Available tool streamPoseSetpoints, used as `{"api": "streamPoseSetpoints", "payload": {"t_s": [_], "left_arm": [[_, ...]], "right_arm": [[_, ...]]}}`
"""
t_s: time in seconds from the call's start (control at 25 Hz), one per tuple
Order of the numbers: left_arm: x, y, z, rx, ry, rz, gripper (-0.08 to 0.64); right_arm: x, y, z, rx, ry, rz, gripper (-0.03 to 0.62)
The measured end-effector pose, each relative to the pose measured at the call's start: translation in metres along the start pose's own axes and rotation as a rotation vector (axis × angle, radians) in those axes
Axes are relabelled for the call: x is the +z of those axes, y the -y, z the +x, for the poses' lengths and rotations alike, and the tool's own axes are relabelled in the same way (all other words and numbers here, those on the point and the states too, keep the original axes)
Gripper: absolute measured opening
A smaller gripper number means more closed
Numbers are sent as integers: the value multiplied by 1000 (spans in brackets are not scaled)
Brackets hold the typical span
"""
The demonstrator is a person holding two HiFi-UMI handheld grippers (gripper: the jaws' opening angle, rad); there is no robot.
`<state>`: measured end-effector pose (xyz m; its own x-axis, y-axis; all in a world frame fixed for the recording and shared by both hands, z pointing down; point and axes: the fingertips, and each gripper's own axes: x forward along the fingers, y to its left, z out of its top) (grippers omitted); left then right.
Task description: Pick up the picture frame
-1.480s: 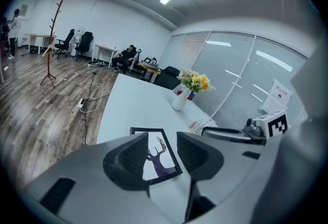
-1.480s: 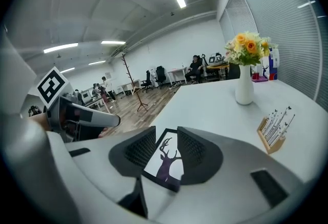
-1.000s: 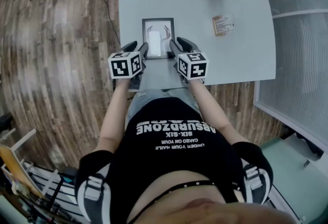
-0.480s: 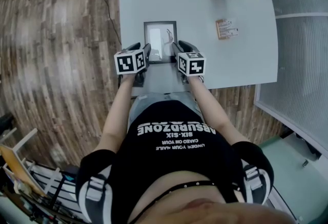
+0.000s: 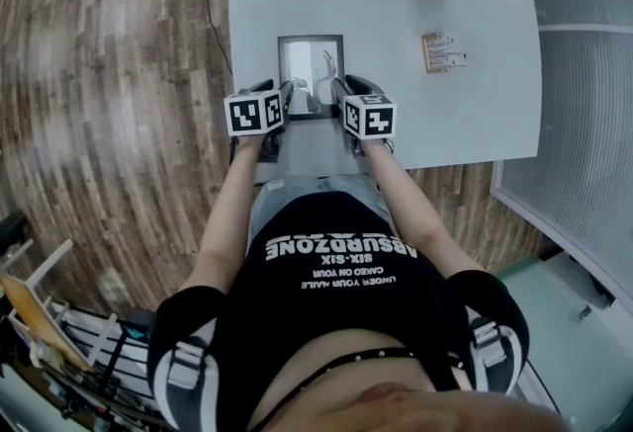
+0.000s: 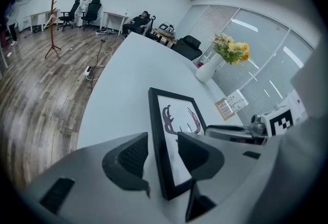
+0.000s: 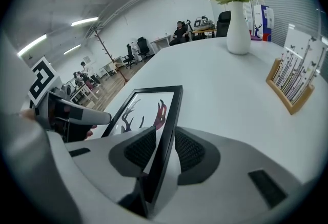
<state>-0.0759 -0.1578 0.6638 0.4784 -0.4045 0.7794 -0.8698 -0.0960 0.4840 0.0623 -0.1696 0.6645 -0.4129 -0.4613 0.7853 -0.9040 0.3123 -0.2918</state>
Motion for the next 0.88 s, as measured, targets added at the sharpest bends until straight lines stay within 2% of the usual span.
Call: {"api": "streamPoseSetpoints", "payload": {"t_s": [0.32, 0.52, 0.56, 0.88], "left_arm": [[-5, -9, 10, 25, -35, -14, 175], [-7, -10, 11, 13, -51, 34, 169], [-7, -10, 11, 16, -54, 38, 152], [-8, -11, 10, 62, -74, 55, 152]], "right_arm": [[-5, 5, 5, 12, -16, 26, 127], [-5, 7, 5, 14, -12, 35, 124], [-5, 8, 5, 14, -9, 37, 123], [-6, 2, 4, 15, -4, 28, 119]]}}
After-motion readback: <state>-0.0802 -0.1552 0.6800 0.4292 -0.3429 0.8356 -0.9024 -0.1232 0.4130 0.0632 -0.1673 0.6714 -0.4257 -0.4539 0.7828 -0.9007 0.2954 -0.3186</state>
